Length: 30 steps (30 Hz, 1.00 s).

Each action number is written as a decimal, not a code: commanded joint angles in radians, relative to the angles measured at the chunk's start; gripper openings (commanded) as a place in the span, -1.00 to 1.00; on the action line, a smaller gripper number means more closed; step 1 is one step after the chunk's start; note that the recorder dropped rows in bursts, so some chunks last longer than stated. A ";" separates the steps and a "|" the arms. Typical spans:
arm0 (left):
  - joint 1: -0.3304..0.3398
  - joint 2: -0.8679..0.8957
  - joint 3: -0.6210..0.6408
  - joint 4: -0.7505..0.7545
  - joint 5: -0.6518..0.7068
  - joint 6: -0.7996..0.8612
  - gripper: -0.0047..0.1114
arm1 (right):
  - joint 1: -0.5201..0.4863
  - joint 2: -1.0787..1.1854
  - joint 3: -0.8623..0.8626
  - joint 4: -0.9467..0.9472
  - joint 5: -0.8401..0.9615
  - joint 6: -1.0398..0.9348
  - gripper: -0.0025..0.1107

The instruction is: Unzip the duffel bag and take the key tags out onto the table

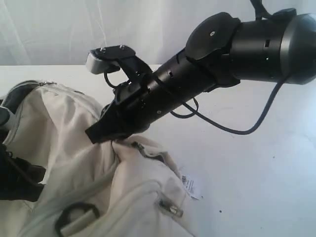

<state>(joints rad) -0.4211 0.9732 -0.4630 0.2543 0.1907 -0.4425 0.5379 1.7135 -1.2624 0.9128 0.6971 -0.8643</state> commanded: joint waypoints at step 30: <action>0.000 -0.005 -0.145 0.153 0.020 -0.004 0.10 | -0.001 -0.286 0.208 0.510 -0.983 -0.611 -0.38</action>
<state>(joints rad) -0.4211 0.9732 -0.5671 0.3511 0.1976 -0.4467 0.5395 1.4584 -1.0359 1.3762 -0.2898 -1.4160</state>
